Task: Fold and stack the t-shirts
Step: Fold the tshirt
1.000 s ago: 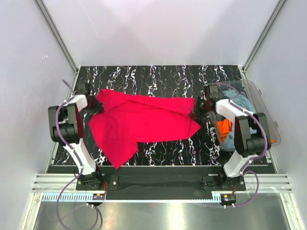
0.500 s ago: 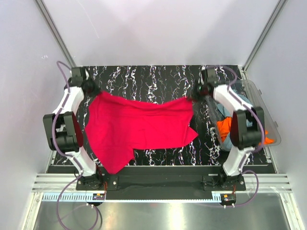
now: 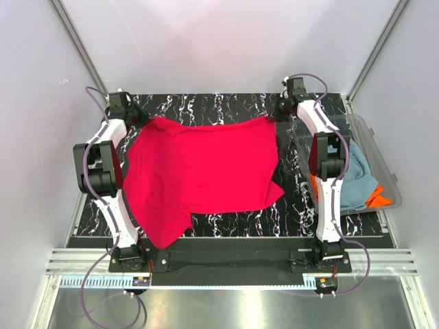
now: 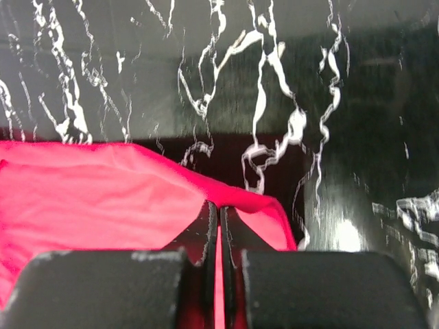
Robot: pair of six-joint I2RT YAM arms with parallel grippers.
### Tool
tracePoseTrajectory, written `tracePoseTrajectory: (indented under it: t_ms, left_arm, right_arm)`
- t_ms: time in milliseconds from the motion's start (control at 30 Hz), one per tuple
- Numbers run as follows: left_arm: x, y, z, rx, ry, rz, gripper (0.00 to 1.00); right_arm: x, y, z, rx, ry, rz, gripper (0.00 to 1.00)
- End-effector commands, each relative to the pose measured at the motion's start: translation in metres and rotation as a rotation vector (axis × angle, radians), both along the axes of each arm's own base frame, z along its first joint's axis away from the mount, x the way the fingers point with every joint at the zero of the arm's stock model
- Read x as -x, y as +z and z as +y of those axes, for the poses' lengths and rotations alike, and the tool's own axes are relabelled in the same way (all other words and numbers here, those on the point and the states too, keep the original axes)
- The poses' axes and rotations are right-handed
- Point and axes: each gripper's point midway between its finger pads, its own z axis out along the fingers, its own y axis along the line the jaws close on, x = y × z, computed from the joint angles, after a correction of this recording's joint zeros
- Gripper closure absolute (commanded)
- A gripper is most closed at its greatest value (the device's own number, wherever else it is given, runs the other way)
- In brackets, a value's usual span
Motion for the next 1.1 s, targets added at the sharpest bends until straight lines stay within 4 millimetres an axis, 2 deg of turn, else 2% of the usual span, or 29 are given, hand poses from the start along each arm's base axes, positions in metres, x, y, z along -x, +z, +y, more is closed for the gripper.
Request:
tracePoseTrajectory:
  t_ms: [0, 33, 100, 167, 200, 233, 267, 400, 467, 500, 533, 567, 600, 633, 667, 733, 767, 800, 833, 933, 1067]
  left_arm:
    - [-0.037, 0.053, 0.007, 0.028, 0.039, -0.217, 1.00]
    - [-0.042, 0.050, 0.008, 0.031, 0.048, -0.222, 1.00]
    - [-0.051, 0.044, 0.011, 0.043, 0.064, -0.223, 1.00]
    - [-0.061, 0.049, 0.012, 0.044, 0.068, -0.245, 1.00]
    - [-0.065, 0.038, 0.013, 0.055, 0.069, -0.229, 1.00]
    - [-0.072, 0.046, 0.011, 0.062, 0.062, -0.249, 1.00]
    - [-0.075, 0.043, 0.012, 0.072, 0.063, -0.242, 1.00]
    - [-0.077, 0.045, 0.004, 0.110, 0.034, -0.234, 1.00]
    - [-0.068, 0.048, 0.003, 0.113, 0.035, -0.213, 1.00]
    - [-0.057, 0.051, 0.001, 0.108, 0.036, -0.191, 1.00]
    - [-0.053, 0.041, 0.000, 0.106, 0.036, -0.171, 1.00]
    - [-0.044, 0.055, 0.000, 0.096, 0.036, -0.181, 1.00]
    - [-0.038, 0.057, 0.002, 0.073, 0.041, -0.178, 1.00]
    - [-0.025, 0.046, 0.002, 0.067, 0.046, -0.139, 1.00]
    - [-0.017, 0.060, 0.003, 0.047, 0.046, -0.156, 1.00]
    - [0.001, 0.051, 0.003, 0.035, 0.054, -0.106, 1.00]
    - [0.006, 0.052, 0.004, 0.027, 0.056, -0.098, 1.00]
    - [0.013, 0.063, 0.004, 0.026, 0.058, -0.109, 1.00]
    - [0.021, 0.058, 0.003, 0.034, 0.059, -0.092, 1.00]
    - [0.037, 0.074, -0.002, 0.046, 0.052, -0.112, 1.00]
    - [0.061, 0.083, -0.005, 0.036, 0.047, -0.101, 1.00]
  right_arm:
    - [-0.020, 0.007, 0.002, 0.004, 0.048, -0.054, 1.00]
    - [-0.028, 0.013, 0.001, -0.001, 0.046, -0.078, 1.00]
    - [-0.040, 0.011, -0.002, -0.001, 0.035, -0.095, 1.00]
    - [-0.046, 0.008, -0.004, -0.002, 0.036, -0.096, 1.00]
    - [-0.052, 0.007, -0.003, -0.007, 0.039, -0.110, 1.00]
    - [-0.054, 0.006, -0.006, -0.007, 0.032, -0.106, 1.00]
    - [-0.055, -0.002, -0.006, -0.011, 0.031, -0.094, 1.00]
    - [-0.057, 0.006, -0.011, -0.036, 0.026, -0.096, 1.00]
    - [-0.052, 0.004, -0.011, -0.051, 0.026, -0.074, 1.00]
    - [-0.046, 0.011, -0.011, -0.055, 0.025, -0.068, 1.00]
    - [-0.042, 0.003, -0.011, -0.054, 0.024, -0.047, 1.00]
    - [-0.039, 0.003, -0.010, -0.064, 0.024, -0.034, 1.00]
    - [-0.032, 0.001, -0.010, -0.068, 0.022, -0.014, 0.99]
    - [-0.028, -0.001, -0.009, -0.076, 0.014, 0.006, 0.98]
    - [-0.026, 0.002, -0.008, -0.083, 0.009, 0.011, 0.98]
    - [-0.018, -0.004, -0.008, -0.098, -0.005, 0.051, 0.98]
    - [-0.016, 0.000, -0.005, -0.109, 0.000, 0.052, 0.98]
    - [-0.013, 0.000, -0.005, -0.113, -0.001, 0.058, 0.98]
    - [-0.013, 0.003, -0.006, -0.113, -0.002, 0.058, 0.98]
    - [-0.013, 0.016, -0.007, -0.106, -0.003, 0.039, 0.99]
    - [-0.007, 0.031, -0.005, -0.115, 0.016, 0.040, 1.00]
